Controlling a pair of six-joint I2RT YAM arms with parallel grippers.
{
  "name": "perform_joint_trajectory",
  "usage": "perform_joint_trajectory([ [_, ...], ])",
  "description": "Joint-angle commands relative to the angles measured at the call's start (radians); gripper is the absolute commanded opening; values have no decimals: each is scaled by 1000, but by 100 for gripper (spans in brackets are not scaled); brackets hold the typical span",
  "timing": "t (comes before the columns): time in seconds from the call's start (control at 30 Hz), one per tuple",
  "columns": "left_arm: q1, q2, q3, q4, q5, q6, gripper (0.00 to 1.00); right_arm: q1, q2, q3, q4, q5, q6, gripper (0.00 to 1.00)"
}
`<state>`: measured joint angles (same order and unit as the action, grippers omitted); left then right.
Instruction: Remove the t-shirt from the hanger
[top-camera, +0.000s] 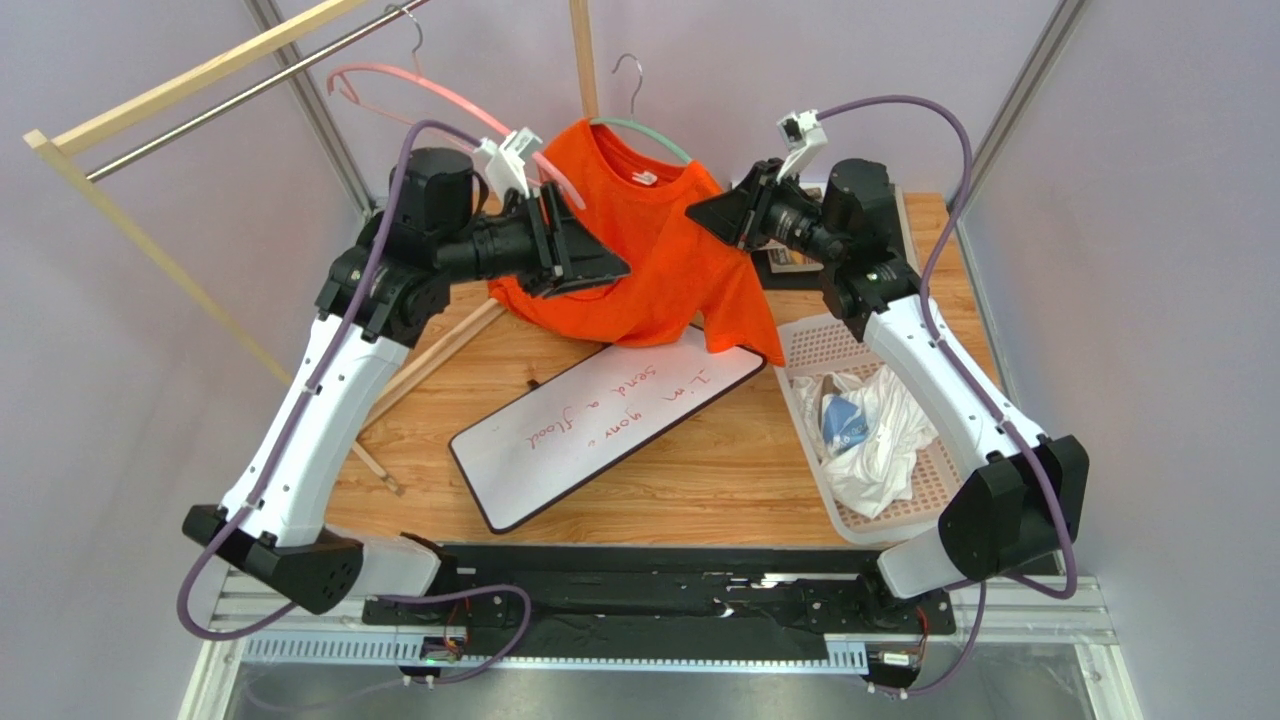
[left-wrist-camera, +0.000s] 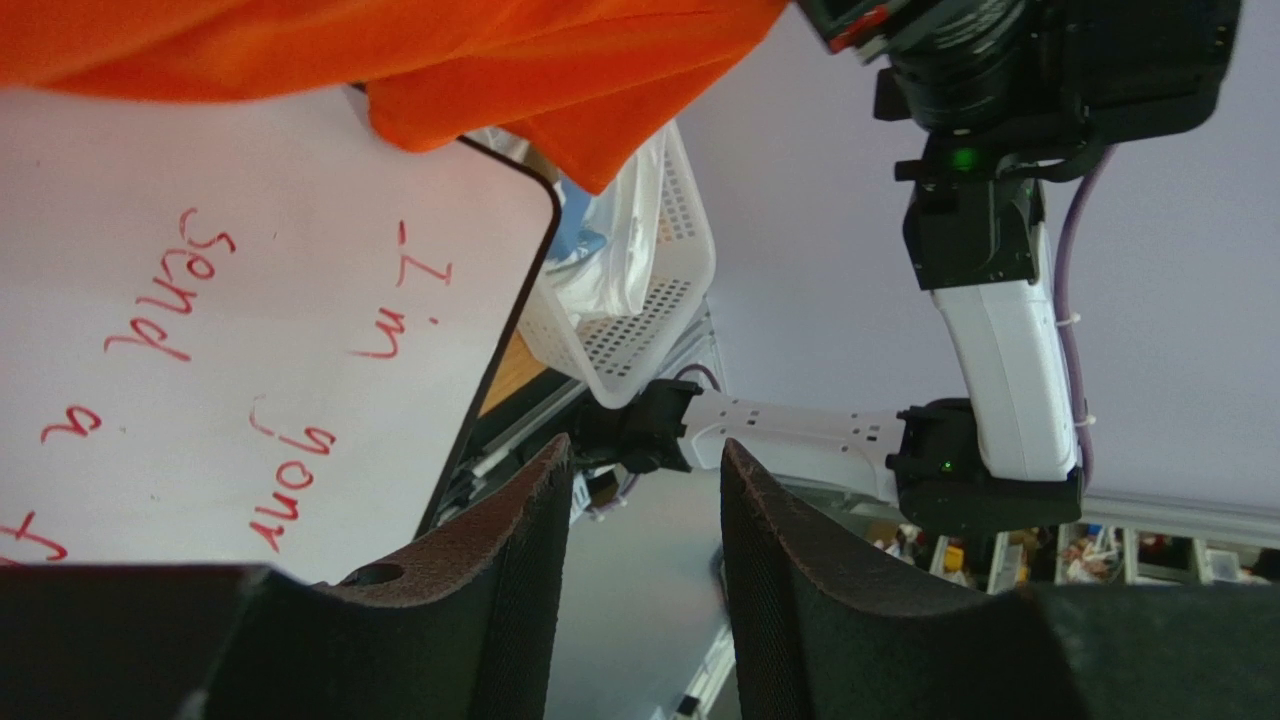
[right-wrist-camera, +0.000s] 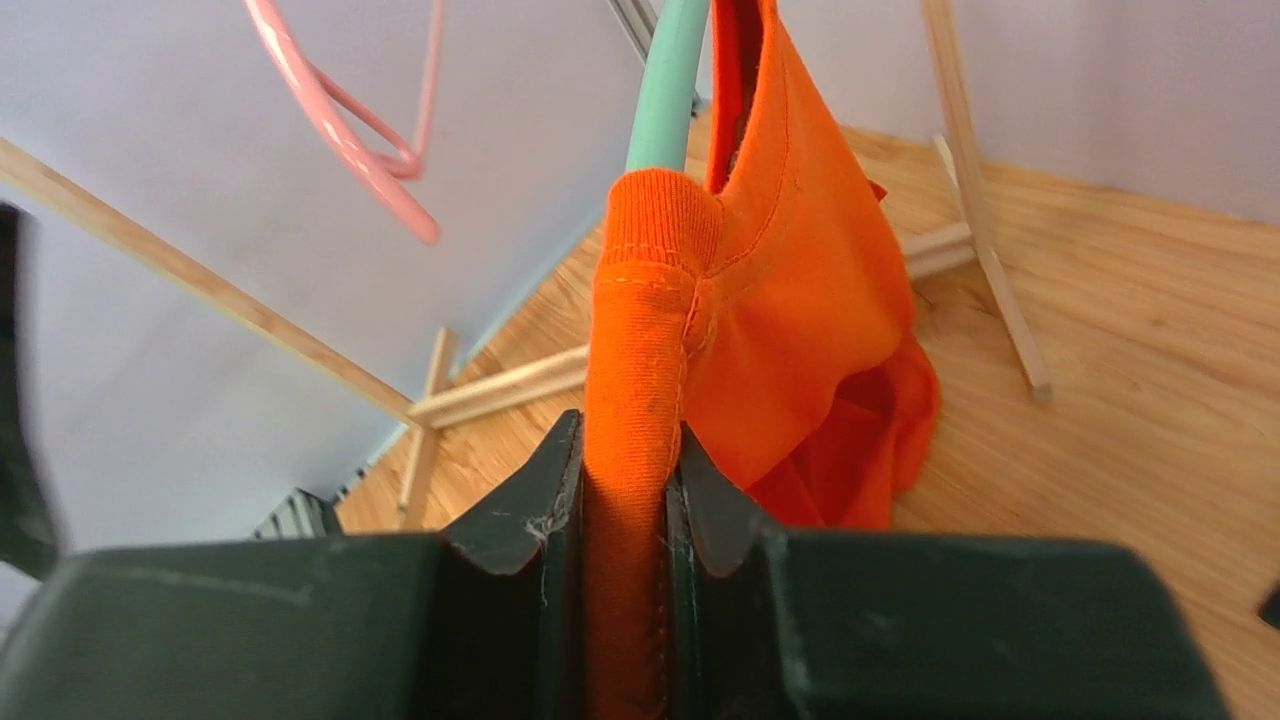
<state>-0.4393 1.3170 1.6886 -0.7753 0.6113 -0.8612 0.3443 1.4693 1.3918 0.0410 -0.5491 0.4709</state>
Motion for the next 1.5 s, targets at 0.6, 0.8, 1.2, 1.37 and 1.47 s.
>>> perform_joint_trajectory([
  [0.6,-38,398,553,332,-610,367,46,1,2,122,56,-126,-160,0],
  [0.8,-29,406,522,324,-639,410,45,1,-3,128,56,-137,-121,0],
  [1.2,-10,416,454,338,-647,412,41,1,-30,93,71,-155,-112,0],
  [1.37,-7,453,479,352,-633,412,43,-1,-35,99,80,-175,-124,0],
  [1.47,-6,478,506,346,-624,407,42,1,-38,96,85,-186,-129,0],
])
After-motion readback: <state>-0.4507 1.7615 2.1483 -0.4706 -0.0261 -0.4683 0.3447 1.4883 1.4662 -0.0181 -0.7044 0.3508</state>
